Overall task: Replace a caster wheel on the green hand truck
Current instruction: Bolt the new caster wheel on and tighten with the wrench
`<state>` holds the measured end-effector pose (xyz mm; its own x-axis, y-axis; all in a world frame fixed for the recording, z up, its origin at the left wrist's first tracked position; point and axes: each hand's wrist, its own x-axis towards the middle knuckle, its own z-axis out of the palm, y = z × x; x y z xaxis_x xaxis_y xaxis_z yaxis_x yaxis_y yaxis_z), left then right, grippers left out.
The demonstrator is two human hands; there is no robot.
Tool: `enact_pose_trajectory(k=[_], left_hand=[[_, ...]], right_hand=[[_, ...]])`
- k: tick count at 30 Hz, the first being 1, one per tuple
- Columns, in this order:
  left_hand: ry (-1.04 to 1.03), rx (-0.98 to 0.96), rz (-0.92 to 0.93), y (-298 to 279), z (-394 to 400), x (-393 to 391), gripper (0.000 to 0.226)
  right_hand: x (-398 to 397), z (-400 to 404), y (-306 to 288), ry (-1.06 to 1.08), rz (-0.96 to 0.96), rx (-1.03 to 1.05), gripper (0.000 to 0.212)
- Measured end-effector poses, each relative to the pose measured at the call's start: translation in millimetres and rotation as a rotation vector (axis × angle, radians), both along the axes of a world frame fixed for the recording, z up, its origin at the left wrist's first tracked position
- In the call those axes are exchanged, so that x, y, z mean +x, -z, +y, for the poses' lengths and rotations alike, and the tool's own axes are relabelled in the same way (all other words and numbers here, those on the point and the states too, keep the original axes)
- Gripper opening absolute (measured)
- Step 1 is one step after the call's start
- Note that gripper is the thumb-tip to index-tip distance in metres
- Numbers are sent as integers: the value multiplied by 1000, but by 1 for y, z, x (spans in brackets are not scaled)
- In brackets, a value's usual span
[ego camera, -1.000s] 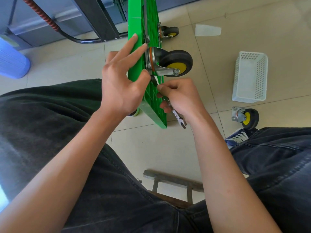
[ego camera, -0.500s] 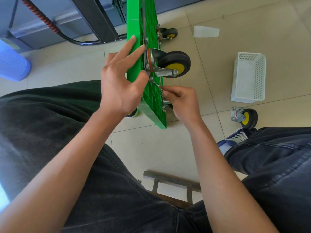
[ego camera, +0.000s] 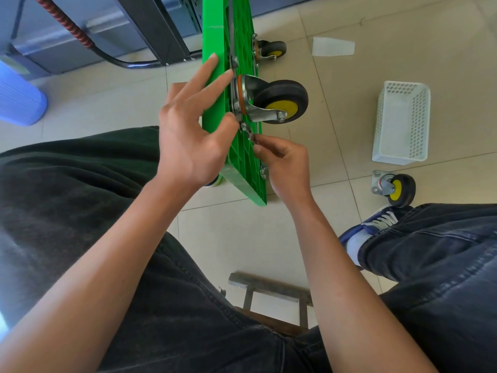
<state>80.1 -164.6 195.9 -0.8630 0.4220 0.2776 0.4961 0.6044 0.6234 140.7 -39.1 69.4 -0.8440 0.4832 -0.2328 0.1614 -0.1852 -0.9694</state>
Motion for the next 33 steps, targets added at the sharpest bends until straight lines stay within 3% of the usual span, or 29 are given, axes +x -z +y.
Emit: enact_pose_trajectory(k=[11,20,23,28,33], left_hand=[[-2,2,12,1,0,1,54],[-7,-1,12,1,0,0,54],[-11,-2,8,0,-1,0,55],[-16,-3,1,0,-1,0,55],[-9,-8,-9,-1,-1,0,55]], right_hand=[[-4,-8,-4,20,-20,-66,24],[-2,-11,-23,22,-76,64,15],[-3,-7,-38,-40,-134,147,13],[-9,9,-71,-251,-225,312,28],[-5,16,-76,-308,-246,203,22]])
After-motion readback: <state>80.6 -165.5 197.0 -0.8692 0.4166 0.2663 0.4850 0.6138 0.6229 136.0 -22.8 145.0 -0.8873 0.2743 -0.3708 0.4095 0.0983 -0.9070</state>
